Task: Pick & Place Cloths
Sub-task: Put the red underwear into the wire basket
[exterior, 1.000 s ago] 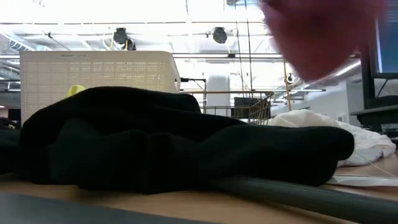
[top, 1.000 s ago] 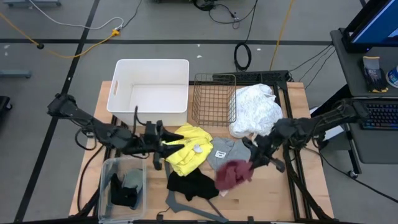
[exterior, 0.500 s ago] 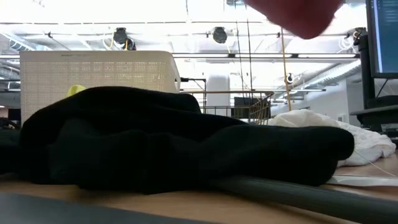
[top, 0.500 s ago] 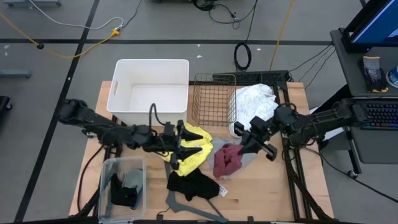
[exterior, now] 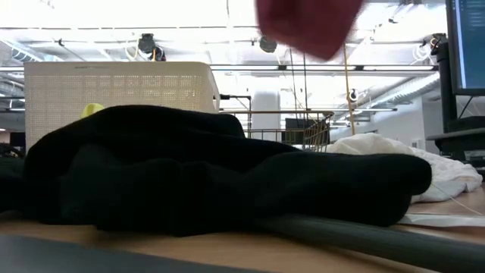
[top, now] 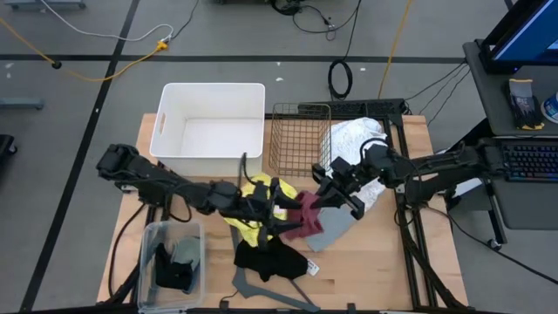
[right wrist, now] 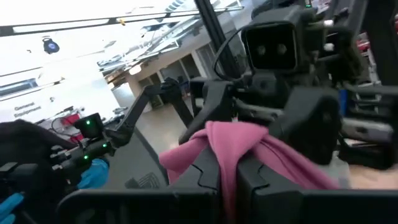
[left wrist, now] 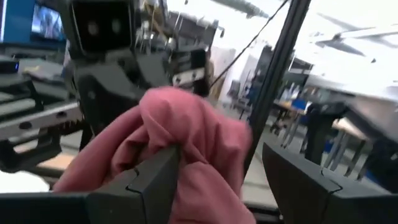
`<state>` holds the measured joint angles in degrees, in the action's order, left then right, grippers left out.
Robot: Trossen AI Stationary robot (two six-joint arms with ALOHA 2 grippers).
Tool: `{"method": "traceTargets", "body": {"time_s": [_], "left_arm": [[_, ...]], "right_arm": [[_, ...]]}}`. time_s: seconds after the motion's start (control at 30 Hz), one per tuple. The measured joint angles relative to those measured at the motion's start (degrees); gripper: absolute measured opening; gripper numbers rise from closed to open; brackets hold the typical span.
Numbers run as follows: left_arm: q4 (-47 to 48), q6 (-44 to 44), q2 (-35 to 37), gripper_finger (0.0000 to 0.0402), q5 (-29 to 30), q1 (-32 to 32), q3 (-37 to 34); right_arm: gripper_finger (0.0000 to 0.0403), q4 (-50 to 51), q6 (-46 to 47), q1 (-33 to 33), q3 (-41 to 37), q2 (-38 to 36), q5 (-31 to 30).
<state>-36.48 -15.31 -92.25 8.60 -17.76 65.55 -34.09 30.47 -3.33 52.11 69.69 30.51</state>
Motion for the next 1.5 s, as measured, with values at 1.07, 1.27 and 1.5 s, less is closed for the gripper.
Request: {"method": "traceTargets", "body": {"time_s": [1.07, 1.27, 1.5], "left_arm": [[10.7, -10.33, -4.22, 0.0009, -7.94, 3.51, 5.16], [18.05, -16.85, -3.0, 0.0004, -13.75, 3.63, 5.16], [30.43, -25.05, 0.95, 0.0003, -20.29, 3.41, 5.14]], "right_arm": [[0.0026, 0.24, -0.94, -0.48, 4.62, 3.65, 2.79], [0.0069, 5.57, 3.73, -0.48, 4.62, 3.65, 12.78], [0.0111, 15.51, 6.56, -0.5, 4.64, 3.59, 27.39]]}}
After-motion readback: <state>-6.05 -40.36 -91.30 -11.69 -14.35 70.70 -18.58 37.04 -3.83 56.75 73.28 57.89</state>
